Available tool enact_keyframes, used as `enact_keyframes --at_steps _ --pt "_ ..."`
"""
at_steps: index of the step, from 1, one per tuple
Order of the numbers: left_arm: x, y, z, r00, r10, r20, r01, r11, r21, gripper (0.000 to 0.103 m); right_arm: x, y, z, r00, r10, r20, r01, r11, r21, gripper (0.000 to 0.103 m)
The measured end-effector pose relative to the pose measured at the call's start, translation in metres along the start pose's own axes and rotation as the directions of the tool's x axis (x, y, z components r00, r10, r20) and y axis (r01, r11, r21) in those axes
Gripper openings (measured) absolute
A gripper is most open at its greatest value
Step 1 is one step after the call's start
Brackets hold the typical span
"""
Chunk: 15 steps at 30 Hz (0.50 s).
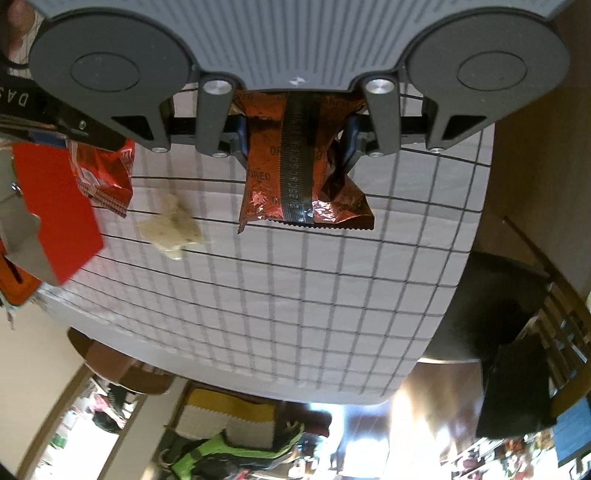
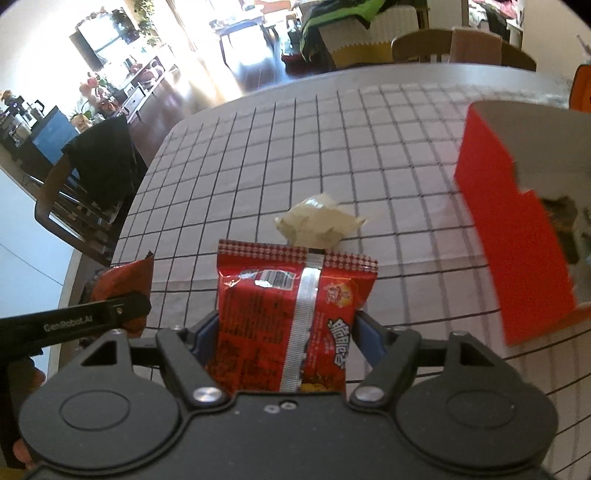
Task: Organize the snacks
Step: 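Carry the red chip bag and brown packet over the red box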
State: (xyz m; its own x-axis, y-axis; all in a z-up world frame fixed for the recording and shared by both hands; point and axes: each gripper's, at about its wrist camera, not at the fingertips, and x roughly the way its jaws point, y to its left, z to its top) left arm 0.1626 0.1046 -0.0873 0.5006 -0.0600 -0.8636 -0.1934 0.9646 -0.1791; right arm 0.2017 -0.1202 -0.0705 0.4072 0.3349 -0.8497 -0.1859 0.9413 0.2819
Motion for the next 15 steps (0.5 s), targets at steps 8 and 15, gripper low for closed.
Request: enact_keyframes --at_steps 8,15 --pt "-0.026 -0.064 0.004 0.997 -0.062 0.051 0.057 0.994 0.094 0.045 -0.039 -0.040 0.009 0.998 -0.016 0.057 0.016 1.000 -0.003 0.074" --pt "-0.036 -0.130 0.013 0.990 -0.115 0.079 0.100 0.981 0.169 0.045 -0.069 -0.081 0.020 0.993 -0.040 0.113 0.041 0.999 -0.010 0.074"
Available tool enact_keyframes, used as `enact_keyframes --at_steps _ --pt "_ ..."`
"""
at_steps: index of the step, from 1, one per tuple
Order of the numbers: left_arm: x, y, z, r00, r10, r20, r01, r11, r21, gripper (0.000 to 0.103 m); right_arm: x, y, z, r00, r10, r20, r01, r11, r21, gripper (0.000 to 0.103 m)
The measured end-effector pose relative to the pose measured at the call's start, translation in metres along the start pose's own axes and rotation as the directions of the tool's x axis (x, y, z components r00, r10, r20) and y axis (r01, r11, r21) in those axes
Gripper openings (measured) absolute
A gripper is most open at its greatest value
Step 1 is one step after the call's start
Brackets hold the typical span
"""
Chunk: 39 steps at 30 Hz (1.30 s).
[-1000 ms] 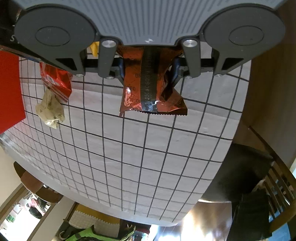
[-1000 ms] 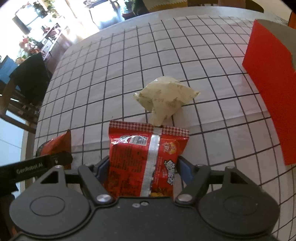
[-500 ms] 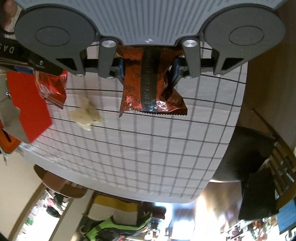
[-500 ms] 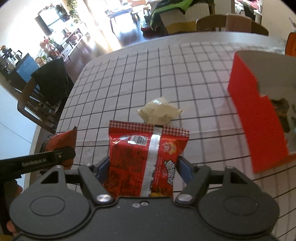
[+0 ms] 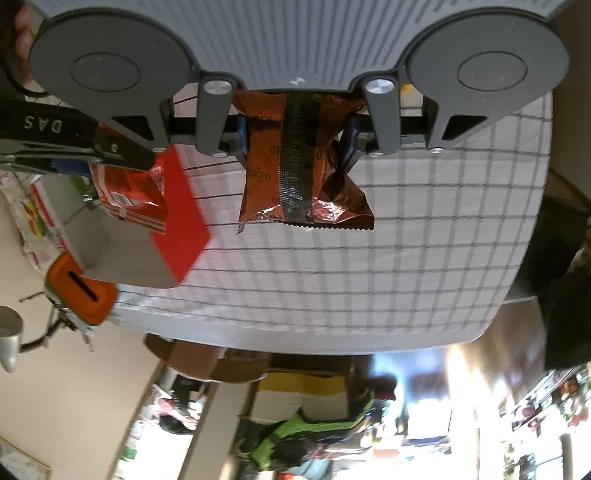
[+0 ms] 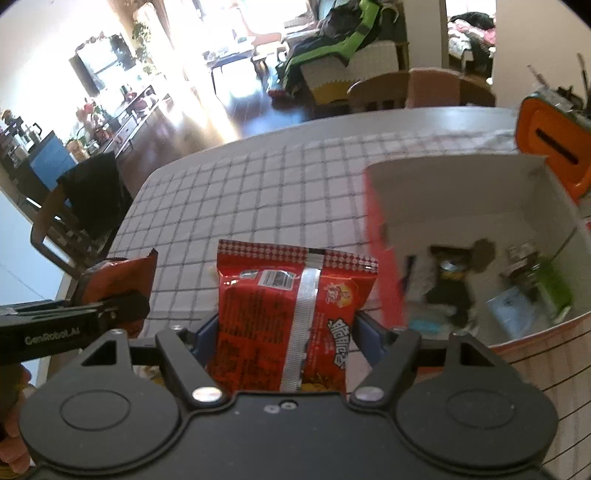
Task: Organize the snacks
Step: 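Carry the red chip bag and brown packet over the red box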
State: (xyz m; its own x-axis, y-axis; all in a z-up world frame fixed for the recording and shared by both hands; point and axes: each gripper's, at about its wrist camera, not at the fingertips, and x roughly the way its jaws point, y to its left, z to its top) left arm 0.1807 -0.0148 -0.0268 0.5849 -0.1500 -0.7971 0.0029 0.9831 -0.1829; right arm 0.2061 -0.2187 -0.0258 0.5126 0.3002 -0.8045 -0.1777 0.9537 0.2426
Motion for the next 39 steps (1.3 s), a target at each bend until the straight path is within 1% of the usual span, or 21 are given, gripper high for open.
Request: enact_keyframes --at_steps 7,13,18,23,29,34,36,39 --pt "0.008 -0.066 0.018 0.999 -0.032 0.017 0.031 0.997 0.065 0.045 -0.017 -0.048 0.013 0.999 -0.027 0.046 0.026 1.000 0.014 0.074" --pt "0.021 -0.119 0.029 0.999 -0.050 0.022 0.047 0.993 0.112 0.045 -0.026 -0.086 0.020 0.997 -0.044 0.060 0.042 0.999 0.030 0.074" --pt "0.033 -0.154 0.031 0.999 -0.050 0.013 0.047 0.988 0.146 0.045 -0.030 -0.120 0.021 0.995 -0.066 0.068 0.063 0.997 0.045 0.074" --pt "0.047 -0.184 0.032 0.999 -0.051 -0.008 0.051 0.984 0.170 0.045 -0.036 -0.153 0.024 0.993 -0.094 0.070 0.090 0.994 0.058 0.074" --pt "0.070 -0.215 0.034 0.998 -0.048 -0.047 0.056 0.980 0.191 0.045 -0.032 -0.190 0.027 0.990 -0.133 0.056 0.131 0.990 0.051 0.074" --pt "0.090 -0.234 0.036 0.995 -0.045 -0.089 0.062 0.977 0.205 0.045 -0.021 -0.220 0.031 0.989 -0.150 0.016 0.149 0.988 0.034 0.074" --pt "0.098 -0.240 0.036 0.993 -0.047 -0.104 0.068 0.977 0.204 0.045 -0.016 -0.228 0.032 0.987 -0.158 0.005 0.158 0.987 0.021 0.074" --pt "0.112 -0.248 0.037 0.991 -0.038 -0.127 0.064 0.976 0.208 0.045 -0.006 -0.235 0.035 0.988 -0.150 -0.026 0.150 0.989 -0.015 0.074"
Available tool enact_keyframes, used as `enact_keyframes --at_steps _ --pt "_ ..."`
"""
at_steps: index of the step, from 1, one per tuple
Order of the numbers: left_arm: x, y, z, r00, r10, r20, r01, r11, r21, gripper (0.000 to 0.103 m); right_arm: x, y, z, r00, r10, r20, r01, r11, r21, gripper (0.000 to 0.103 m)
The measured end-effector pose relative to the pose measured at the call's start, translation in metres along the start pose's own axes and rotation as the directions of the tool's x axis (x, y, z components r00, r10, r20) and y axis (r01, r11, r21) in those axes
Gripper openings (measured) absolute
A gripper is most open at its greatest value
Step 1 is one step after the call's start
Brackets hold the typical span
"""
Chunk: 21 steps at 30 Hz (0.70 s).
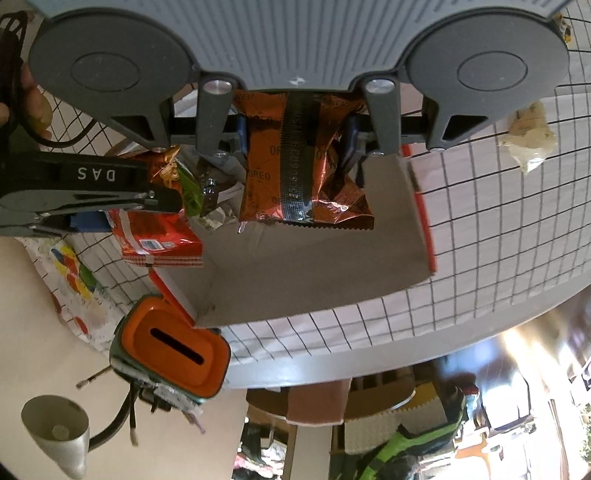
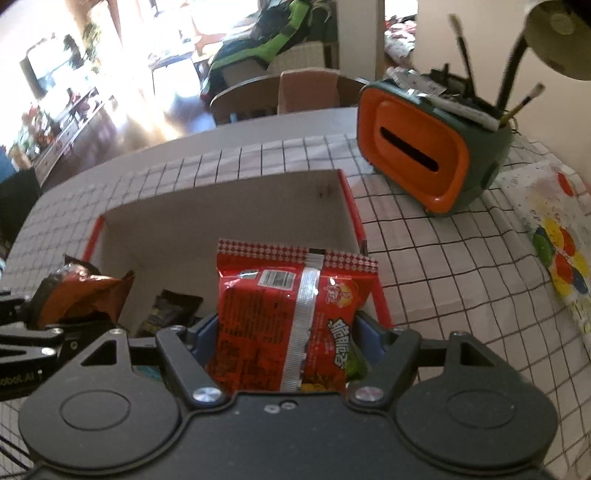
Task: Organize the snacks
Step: 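Carry the red chip bag and brown packet over the red box, then open both tools to drop the chip bag and brown packet into the box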
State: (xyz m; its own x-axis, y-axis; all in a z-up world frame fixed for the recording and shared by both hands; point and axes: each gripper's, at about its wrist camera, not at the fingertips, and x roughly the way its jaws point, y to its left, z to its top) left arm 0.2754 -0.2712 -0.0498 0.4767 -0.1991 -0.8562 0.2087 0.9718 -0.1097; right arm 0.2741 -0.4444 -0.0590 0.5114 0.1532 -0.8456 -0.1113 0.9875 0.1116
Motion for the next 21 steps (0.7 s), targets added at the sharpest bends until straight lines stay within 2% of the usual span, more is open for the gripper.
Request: enact_keyframes --at_steps 6,12,21 --pt "0.028 -0.008 0.007 0.998 0.037 -0.043 -0.037 0.999 0.009 0.045 0.020 0.008 0.008 1.000 -0.009 -0.020 0.007 0.993 -0.115 0.074" --pt "0.049 -0.012 0.016 0.995 0.059 -0.079 -0.059 0.998 0.000 0.045 0.048 0.012 0.025 0.998 -0.010 -0.056 0.001 0.987 -0.162 0.074" --pt "0.078 -0.004 0.024 0.980 0.097 -0.174 -0.102 0.995 -0.021 0.045 0.074 0.013 0.039 0.993 -0.050 -0.108 0.026 0.975 -0.219 0.074"
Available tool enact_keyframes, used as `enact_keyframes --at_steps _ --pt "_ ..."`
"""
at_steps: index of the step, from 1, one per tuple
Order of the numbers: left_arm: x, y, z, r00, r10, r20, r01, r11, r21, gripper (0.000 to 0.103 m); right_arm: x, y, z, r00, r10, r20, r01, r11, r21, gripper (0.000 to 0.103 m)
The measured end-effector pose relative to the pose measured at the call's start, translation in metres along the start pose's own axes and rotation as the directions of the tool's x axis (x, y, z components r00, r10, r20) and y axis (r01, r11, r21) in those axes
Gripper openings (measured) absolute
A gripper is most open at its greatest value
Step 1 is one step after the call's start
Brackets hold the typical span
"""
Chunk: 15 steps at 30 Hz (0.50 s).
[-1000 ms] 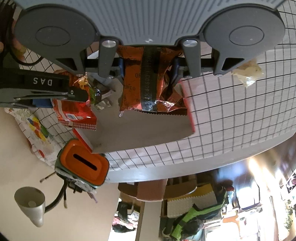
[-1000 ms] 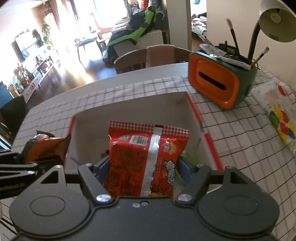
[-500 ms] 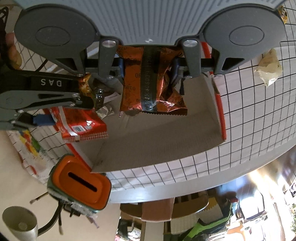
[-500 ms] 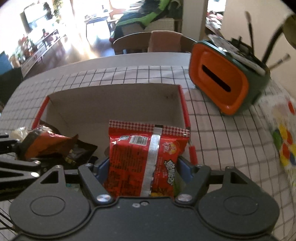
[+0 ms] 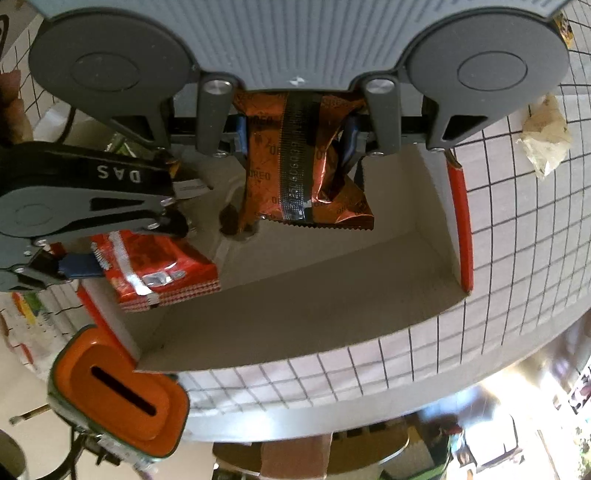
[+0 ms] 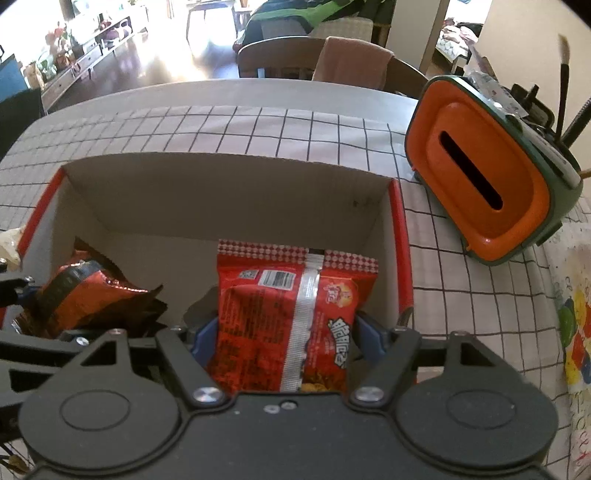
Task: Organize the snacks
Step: 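Open both tools to drop the chip bag and brown packet into the box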
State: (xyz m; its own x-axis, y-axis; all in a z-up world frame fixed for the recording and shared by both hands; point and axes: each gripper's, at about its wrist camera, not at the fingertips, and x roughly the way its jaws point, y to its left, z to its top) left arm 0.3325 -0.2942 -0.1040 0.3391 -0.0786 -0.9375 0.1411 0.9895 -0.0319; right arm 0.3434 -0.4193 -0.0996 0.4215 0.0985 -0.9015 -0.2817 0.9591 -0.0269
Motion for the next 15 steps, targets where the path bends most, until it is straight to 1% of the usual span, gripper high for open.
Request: enact_keyframes --at_steps 3,12,15 --pt "0.0067 0.0014 0.0015 1.000 -0.008 -0.019 0.008 1.000 -0.004 0.045 0.0048 -0.0024 0.0009 1.000 0.006 -0.010 -0.006 1.000 0.006 0.074" --pt "0.0078 -0.0073 0.0029 1.000 0.006 -0.005 -0.005 0.999 0.033 0.046 0.0078 -0.0046 0.0039 1.000 0.014 -0.012 -0.014 1.000 0.020 0.075" --pt "0.0032 -0.0063 -0.0004 1.000 -0.006 0.005 0.006 1.000 0.027 0.047 0.0035 -0.0046 0.0042 1.000 0.025 -0.005 -0.025 0.999 0.028 0.080"
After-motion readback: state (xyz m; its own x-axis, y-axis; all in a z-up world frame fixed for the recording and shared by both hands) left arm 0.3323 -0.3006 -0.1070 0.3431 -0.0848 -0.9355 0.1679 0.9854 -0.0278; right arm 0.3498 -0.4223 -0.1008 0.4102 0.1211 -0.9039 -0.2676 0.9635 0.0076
